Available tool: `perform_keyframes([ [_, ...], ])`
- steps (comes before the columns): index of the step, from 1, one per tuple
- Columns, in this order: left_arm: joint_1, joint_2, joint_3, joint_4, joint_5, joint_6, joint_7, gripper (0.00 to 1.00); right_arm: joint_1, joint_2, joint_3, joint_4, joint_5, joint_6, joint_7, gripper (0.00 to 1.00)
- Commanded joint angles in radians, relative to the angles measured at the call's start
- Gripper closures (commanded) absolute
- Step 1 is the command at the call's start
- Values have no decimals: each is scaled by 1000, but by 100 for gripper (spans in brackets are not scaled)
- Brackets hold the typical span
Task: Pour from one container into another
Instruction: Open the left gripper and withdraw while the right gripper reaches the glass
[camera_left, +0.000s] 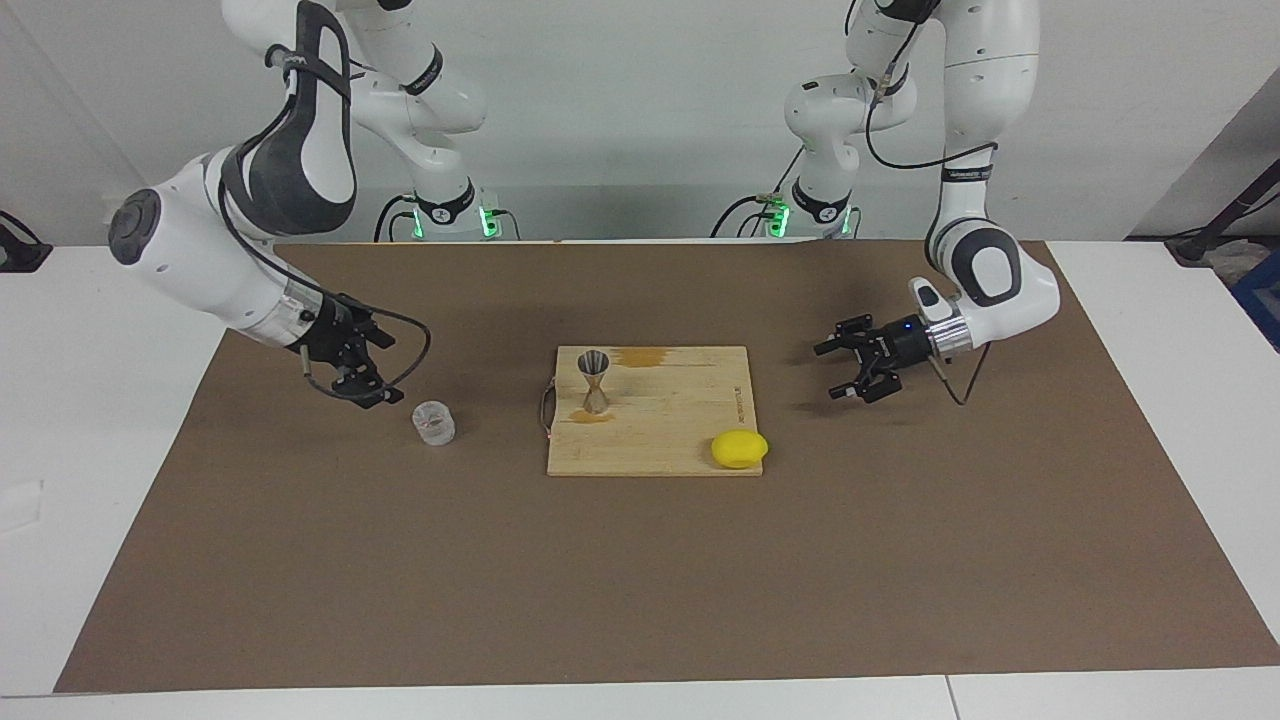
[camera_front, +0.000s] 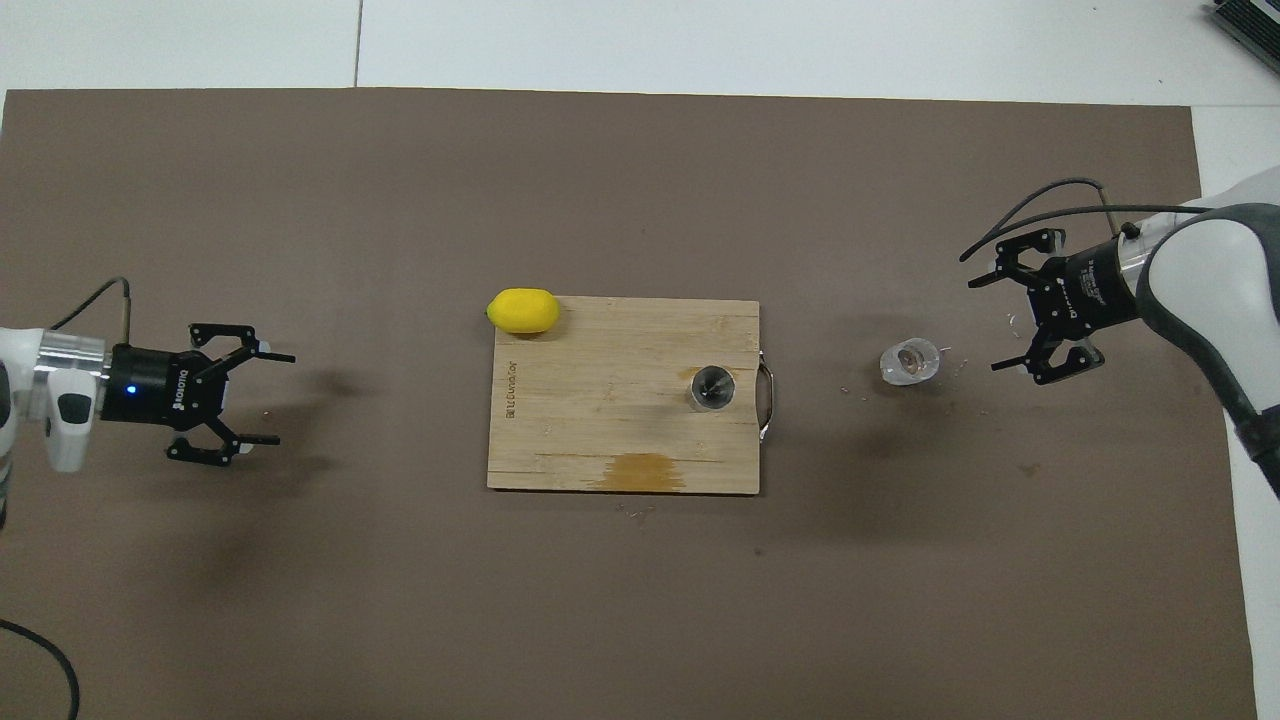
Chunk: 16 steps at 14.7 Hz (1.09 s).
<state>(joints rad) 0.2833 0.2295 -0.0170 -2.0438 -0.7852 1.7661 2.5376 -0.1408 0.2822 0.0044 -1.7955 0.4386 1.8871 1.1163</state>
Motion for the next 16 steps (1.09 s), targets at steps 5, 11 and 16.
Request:
perform_keyframes([
  [5,76,90,-9,319,328,-148,-125,0,-51,88,9,-108,158,92,-191,0],
  [11,54,47,-9,517,541,-217,-190,0,-25,72,11,-209,276,193,-196,0],
  [16,-25,2,-14,519,682,-204,-390,0,-23,60,11,-222,285,182,-197,0],
])
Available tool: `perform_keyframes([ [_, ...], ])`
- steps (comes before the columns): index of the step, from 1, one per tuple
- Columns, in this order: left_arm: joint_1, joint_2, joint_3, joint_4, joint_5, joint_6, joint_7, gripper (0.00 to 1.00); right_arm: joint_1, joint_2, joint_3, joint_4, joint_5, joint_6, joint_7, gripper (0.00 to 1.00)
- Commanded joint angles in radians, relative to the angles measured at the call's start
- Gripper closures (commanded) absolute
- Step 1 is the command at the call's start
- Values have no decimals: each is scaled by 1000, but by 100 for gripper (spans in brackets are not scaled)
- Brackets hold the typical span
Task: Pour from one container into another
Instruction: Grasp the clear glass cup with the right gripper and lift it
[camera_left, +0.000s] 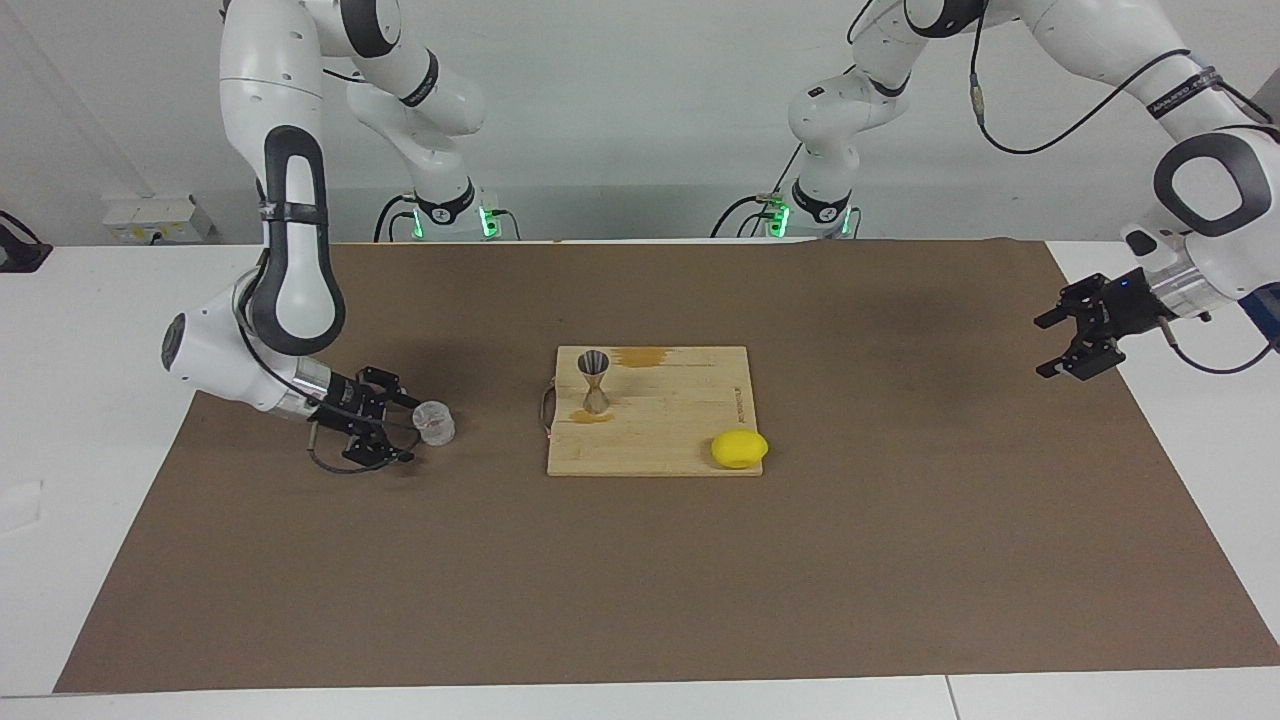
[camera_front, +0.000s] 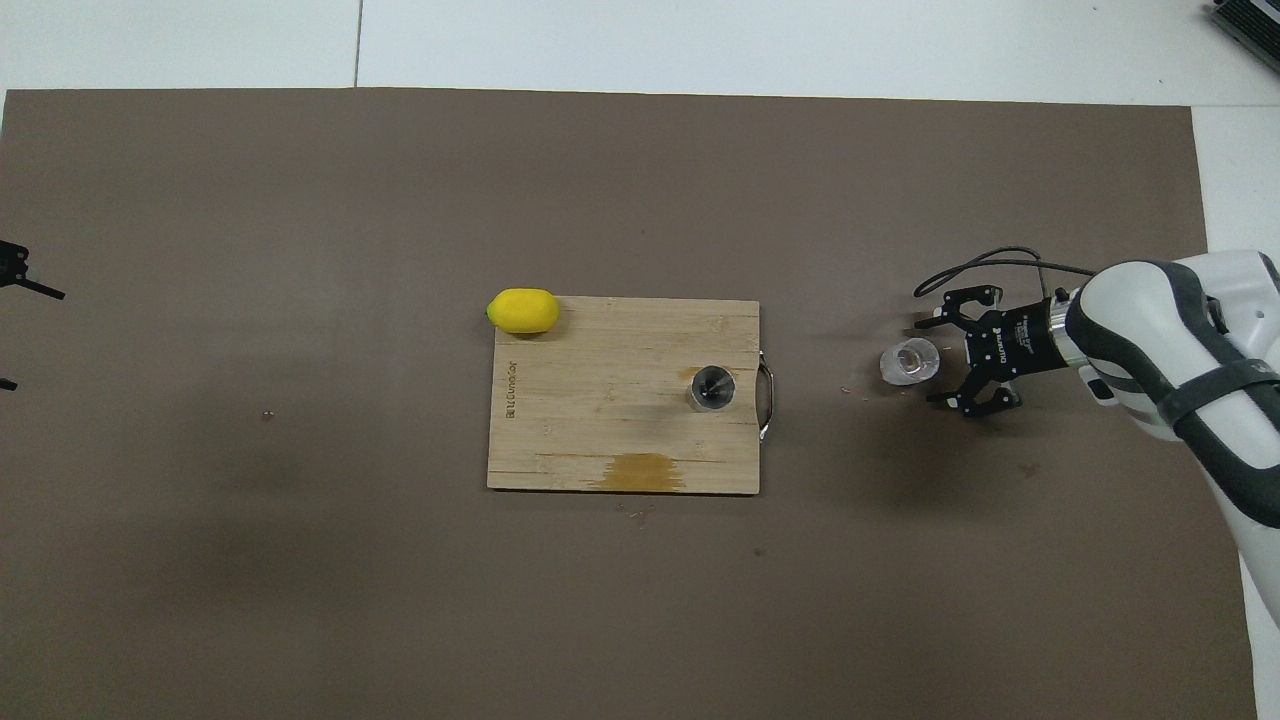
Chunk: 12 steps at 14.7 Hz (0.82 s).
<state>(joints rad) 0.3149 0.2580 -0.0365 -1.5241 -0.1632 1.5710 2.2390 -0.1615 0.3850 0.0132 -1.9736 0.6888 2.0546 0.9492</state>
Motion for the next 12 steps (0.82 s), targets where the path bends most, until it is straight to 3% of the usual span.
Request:
perform_keyframes([
  [1,-75,-40,7,-1,62,-20,-148,0,3,-44,2,-45,35,15,-30,0],
  [9,-284,-117,6,-25,203,-20,-885,0,30,-49,4,-62,38,26,-27,0],
  [11,-310,-175,6,-63,235,-25,-1151,0,30,-49,4,-62,38,26,-27,13],
  [12,-310,-216,4,-103,235,-23,-1277,0,28,-49,4,-62,40,24,-29,28],
])
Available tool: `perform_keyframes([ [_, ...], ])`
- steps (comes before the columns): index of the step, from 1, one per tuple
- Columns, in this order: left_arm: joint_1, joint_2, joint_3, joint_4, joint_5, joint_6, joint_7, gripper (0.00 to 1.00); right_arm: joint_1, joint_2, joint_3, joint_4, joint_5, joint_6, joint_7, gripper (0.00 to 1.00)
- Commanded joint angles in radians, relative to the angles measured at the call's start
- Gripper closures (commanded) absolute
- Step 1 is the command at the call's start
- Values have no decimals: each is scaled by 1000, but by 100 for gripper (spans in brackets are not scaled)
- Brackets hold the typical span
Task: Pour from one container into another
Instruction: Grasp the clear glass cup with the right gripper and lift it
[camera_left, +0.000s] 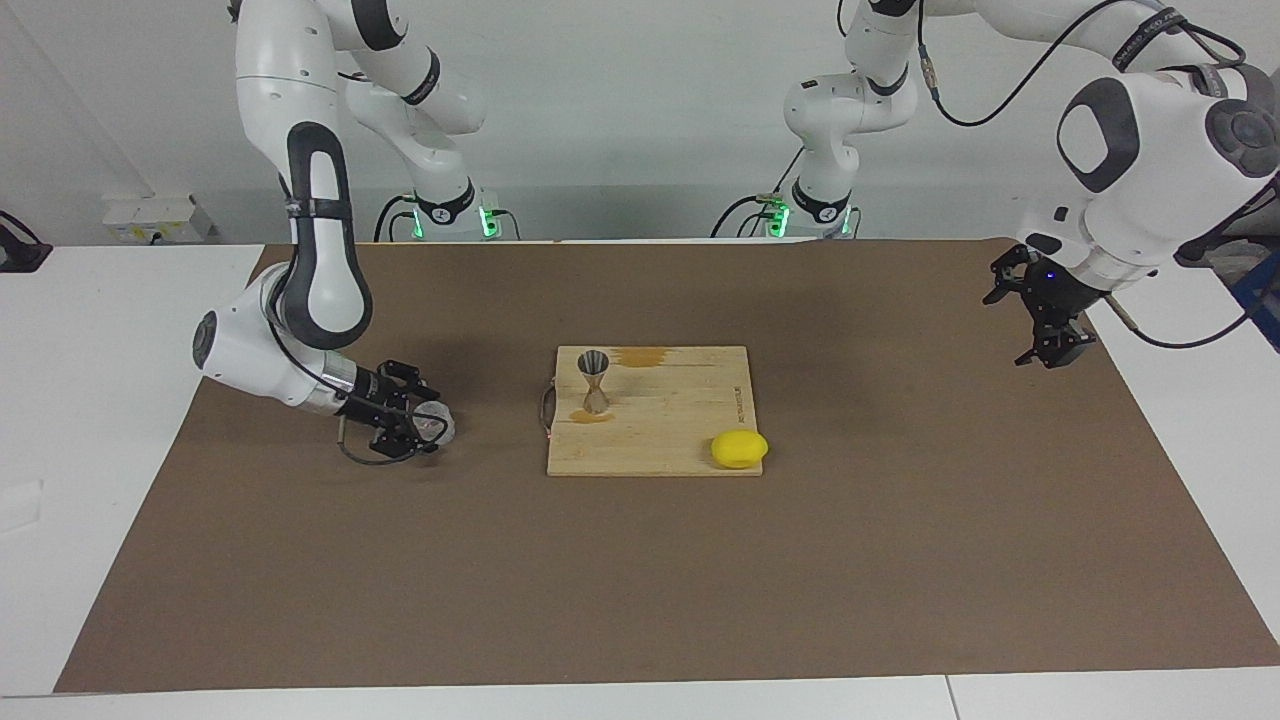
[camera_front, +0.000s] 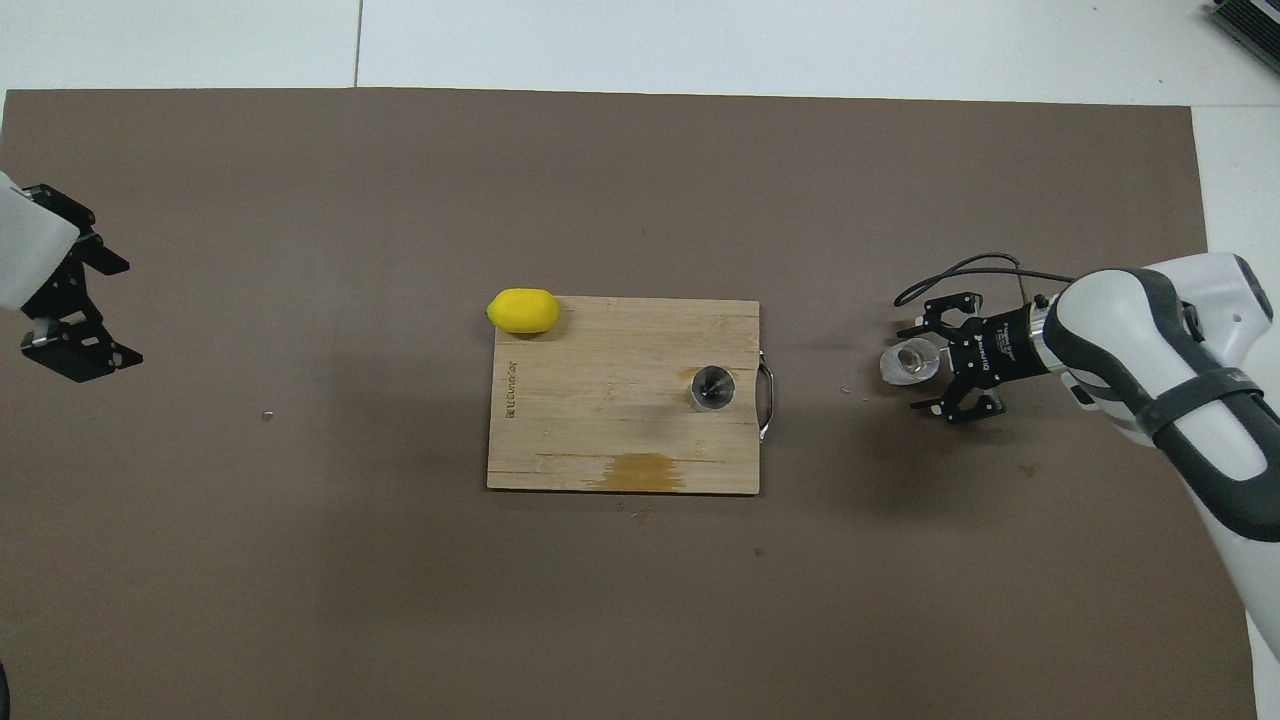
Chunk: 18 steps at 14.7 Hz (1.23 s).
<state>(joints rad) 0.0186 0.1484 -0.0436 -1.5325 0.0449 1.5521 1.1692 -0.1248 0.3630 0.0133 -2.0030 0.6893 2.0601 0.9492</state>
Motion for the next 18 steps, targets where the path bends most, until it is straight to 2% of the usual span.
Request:
perform_keyframes([
  [1,-16,-156,10,-144,26,-3,-324,0,-9,-27,4,-33,39,18,-29,49],
  [2,-16,-194,8,-181,26,-3,-435,0,-7,-32,4,-31,41,18,-26,83],
  [3,-16,-208,5,-198,26,-6,-530,0,-6,-35,4,-33,50,21,-27,100],
  [5,-26,-219,7,-192,26,-32,-673,0,-4,-53,4,-31,67,25,-18,100],
  [7,-26,-211,4,-143,13,-35,-767,0,-3,-71,4,-31,67,25,-9,100],
  [9,-13,-205,7,-127,3,-18,-772,0,7,-91,11,-20,65,26,38,100],
  [13,10,-207,18,-138,12,21,-770,0,129,-118,5,-4,45,98,179,100],
  [15,78,-205,18,-140,13,78,-813,0,180,-116,4,30,-29,100,265,100],
  [17,79,-214,13,-155,15,80,-987,0,214,-113,10,73,-149,100,386,100],
  [18,76,-217,16,-162,16,68,-1006,0,230,-111,10,88,-187,100,428,100],
])
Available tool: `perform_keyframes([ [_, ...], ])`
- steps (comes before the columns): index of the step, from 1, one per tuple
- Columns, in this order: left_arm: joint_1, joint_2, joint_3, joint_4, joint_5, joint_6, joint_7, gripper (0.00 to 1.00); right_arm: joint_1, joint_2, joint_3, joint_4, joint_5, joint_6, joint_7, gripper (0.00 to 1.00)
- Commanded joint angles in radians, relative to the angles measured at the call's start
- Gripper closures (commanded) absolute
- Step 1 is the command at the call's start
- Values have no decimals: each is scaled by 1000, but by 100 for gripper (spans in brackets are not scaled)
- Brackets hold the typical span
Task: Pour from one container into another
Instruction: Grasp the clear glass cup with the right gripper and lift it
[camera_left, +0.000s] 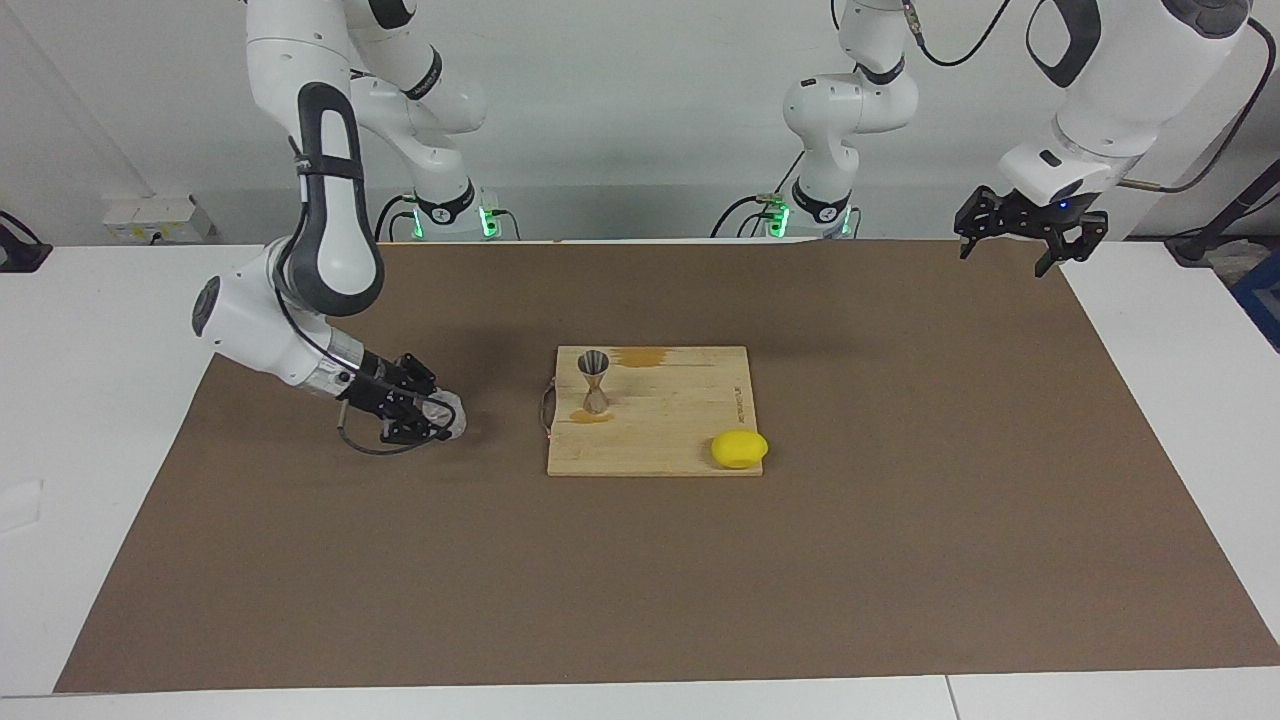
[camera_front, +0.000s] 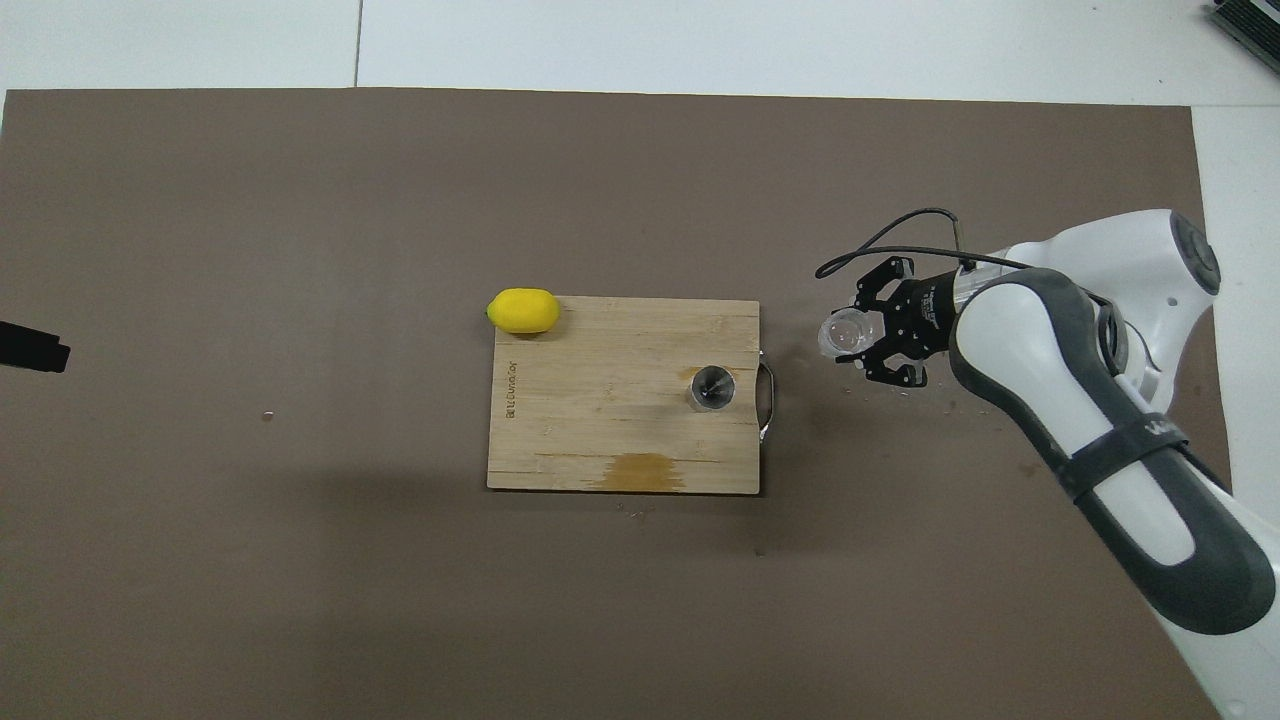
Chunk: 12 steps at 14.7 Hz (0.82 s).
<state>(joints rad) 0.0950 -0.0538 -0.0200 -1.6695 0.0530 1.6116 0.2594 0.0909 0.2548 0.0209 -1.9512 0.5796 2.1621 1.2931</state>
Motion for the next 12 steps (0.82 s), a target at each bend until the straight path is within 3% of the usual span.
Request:
perform_keyframes([
  [1,8,-17,-9,-24,8,-13,-97,0,36,-2,2,54,-96,-4,113,100],
  [8,11,-18,-8,-42,7,68,-97,0,168,0,1,138,-269,-24,259,100],
  [12,-1,27,-6,13,-13,65,-103,0,234,17,2,219,-404,-99,348,100],
])
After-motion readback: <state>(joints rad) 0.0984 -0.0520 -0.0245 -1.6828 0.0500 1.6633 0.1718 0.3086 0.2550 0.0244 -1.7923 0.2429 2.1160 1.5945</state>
